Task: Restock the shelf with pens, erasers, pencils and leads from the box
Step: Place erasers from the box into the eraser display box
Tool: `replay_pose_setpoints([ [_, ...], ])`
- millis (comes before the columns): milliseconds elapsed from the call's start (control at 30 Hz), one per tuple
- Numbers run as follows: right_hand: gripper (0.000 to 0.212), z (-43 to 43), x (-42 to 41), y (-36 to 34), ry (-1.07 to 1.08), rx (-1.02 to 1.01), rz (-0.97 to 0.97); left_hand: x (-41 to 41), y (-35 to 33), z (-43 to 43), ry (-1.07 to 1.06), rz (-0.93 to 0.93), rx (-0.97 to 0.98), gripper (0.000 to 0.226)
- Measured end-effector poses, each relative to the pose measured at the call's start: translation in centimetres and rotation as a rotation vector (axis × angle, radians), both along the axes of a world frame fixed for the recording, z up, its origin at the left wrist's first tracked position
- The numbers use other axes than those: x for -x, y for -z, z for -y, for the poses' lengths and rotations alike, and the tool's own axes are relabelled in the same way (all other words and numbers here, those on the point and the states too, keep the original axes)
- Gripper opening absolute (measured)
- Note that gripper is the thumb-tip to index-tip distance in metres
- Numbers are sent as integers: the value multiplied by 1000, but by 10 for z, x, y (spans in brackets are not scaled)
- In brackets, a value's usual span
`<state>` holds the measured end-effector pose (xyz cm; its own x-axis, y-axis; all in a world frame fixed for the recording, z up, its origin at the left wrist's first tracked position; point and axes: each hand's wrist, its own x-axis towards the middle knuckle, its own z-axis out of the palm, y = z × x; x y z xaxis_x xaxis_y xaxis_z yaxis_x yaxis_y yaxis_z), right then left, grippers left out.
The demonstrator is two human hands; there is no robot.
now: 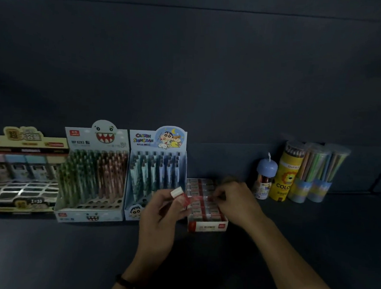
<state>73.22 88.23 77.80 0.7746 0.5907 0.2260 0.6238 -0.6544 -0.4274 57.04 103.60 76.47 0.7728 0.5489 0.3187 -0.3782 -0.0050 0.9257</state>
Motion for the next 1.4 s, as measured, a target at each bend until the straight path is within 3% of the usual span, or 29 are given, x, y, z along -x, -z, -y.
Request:
replay_pose_setpoints([
  [133, 13, 4, 8, -9, -24, -70, -18, 2, 0, -3, -111, -5, -171, 12],
  [200, 12, 5, 21, -13, -4, -301, -50, 3, 1, -3, -87, 12, -156, 11],
  [300, 13, 4, 44, -20, -53, -569, -304, 1, 3, -2, -40, 23, -146, 12],
  [467, 13, -4, 62, -20, -199, -659, -507, 0, 7, -3, -26, 23, -228, 25],
  [667, 8, -3, 62, -19, -206, -719, -490, 0, 12, -6, -62, -50, -327, 38],
  [800, 7, 3, 49, -21, -109, -651, -336, -1, 17, -10, -149, -93, -585, 27],
  [967, 6, -1, 30, -7, -43, -400, -152, -2, 16, -8, -159, -118, -850, 20],
  [1400, 9, -25, 21, 3, -118, -48, 27, -6, 22, -10, -133, -178, -838, 21],
])
